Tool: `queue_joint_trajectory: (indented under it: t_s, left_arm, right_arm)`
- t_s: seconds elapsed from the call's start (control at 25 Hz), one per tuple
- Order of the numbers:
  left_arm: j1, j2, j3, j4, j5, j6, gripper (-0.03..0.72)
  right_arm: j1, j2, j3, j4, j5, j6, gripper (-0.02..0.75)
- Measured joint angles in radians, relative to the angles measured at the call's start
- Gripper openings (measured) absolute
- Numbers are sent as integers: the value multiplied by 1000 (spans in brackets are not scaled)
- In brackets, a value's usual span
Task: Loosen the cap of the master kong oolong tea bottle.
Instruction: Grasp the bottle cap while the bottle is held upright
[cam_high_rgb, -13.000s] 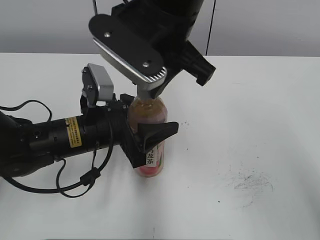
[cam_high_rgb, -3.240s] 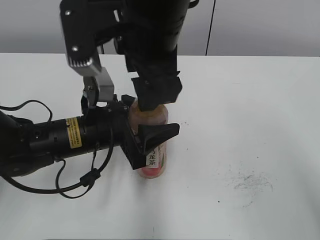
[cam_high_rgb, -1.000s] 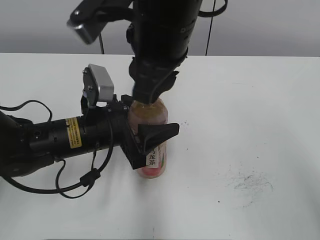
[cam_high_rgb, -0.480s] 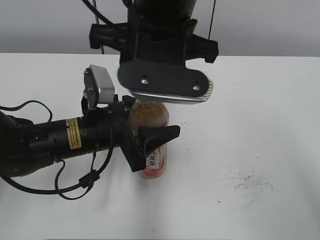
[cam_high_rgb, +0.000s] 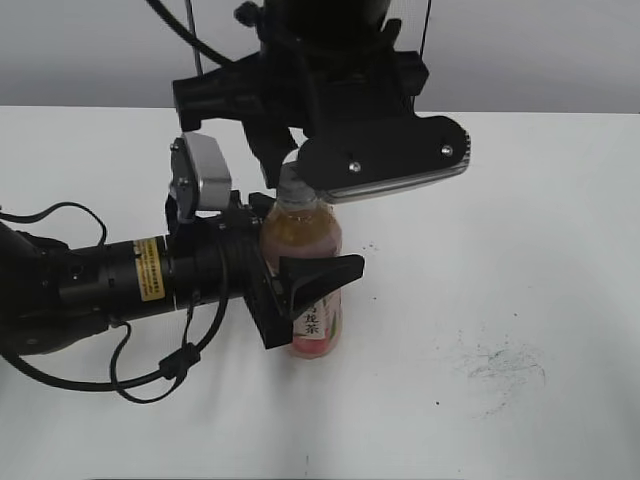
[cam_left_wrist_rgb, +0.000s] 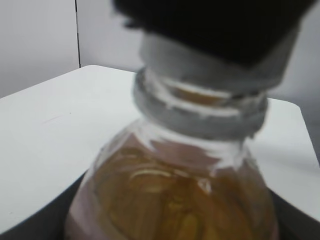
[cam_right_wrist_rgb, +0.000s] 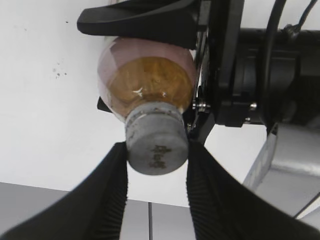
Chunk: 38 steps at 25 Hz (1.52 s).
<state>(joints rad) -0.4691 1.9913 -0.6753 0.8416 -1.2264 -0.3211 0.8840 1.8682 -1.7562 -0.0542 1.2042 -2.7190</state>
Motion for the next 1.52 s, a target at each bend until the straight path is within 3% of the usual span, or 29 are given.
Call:
queue_joint_trajectory:
  t_s: [1.16,1.28,1.52]
  left_arm:
    - [-2,0,-3,-18,22,-22,446]
    - [-2,0,-4,-18,23,-22,446]
    - [-2,0,-4,-18,24,-22,446]
  right_arm:
    - [5,-43,-4,-2,5,-119,270]
    - [4,-42,-4,-39,5,-5,270]
    - [-89,-42,-1,-158,5,629,270]
